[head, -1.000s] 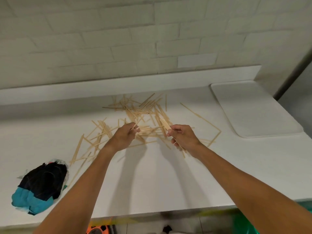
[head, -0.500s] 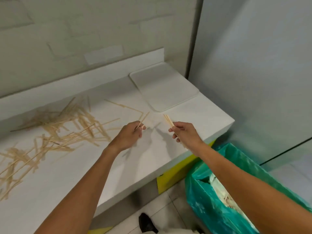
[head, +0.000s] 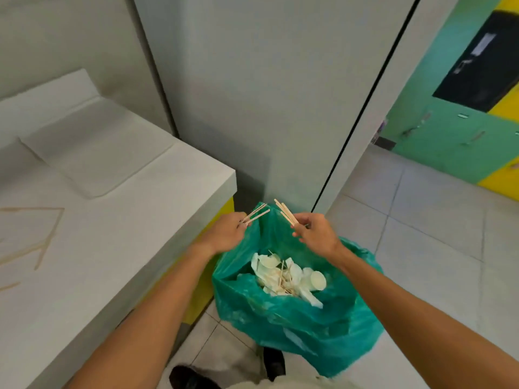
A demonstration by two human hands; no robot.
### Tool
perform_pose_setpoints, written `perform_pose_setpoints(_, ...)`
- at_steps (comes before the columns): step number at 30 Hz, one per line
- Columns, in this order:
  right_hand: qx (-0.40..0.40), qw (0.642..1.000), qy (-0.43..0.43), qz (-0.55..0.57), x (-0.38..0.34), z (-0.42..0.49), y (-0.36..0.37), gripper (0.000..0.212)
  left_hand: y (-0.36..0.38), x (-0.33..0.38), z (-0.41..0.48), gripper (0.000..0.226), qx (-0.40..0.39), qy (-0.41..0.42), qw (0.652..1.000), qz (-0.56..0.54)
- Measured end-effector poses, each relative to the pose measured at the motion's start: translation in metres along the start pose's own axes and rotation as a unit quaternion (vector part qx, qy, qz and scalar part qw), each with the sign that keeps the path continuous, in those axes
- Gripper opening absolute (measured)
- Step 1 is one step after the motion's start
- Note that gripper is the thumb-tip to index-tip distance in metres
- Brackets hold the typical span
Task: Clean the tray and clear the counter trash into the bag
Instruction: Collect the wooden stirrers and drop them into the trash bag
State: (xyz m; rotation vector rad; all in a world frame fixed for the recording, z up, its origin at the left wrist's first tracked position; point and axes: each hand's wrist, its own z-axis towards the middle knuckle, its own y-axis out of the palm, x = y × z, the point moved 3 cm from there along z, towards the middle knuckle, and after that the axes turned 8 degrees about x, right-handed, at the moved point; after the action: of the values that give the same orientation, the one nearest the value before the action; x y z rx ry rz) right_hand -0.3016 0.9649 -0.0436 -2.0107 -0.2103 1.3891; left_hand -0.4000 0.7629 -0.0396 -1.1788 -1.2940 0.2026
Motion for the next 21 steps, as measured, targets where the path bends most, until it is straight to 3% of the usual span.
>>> perform_pose_setpoints(3,0.004,0.998,0.025,-0.05,0.031,-0.002,-0.02,0.023,0.035,0.017,0.022,0.016,-0.035,0.015,0.998,0.049)
perform_pose_setpoints(5,0.005,0.997,0.045,-0.066,0.04,-0.006,-0.033,0.04,0.053,0.024,0.032,0.036,-0.06,0.019,0.995,0.076)
perform_pose_setpoints(8,-0.012,0.997,0.042,-0.067,0.052,-0.007,-0.042,0.042,0.069,0.031,0.039,0.051,-0.074,0.032,0.992,0.095)
perform_pose_setpoints(13,-0.038,0.998,0.001,-0.053,0.052,-0.002,-0.037,0.04,0.068,0.022,0.035,0.048,-0.042,0.049,0.996,0.064)
perform_pose_setpoints(21,-0.056,0.985,-0.154,-0.046,-0.018,0.023,0.01,0.037,0.01,-0.009,0.005,0.042,0.08,0.044,0.996,0.004)
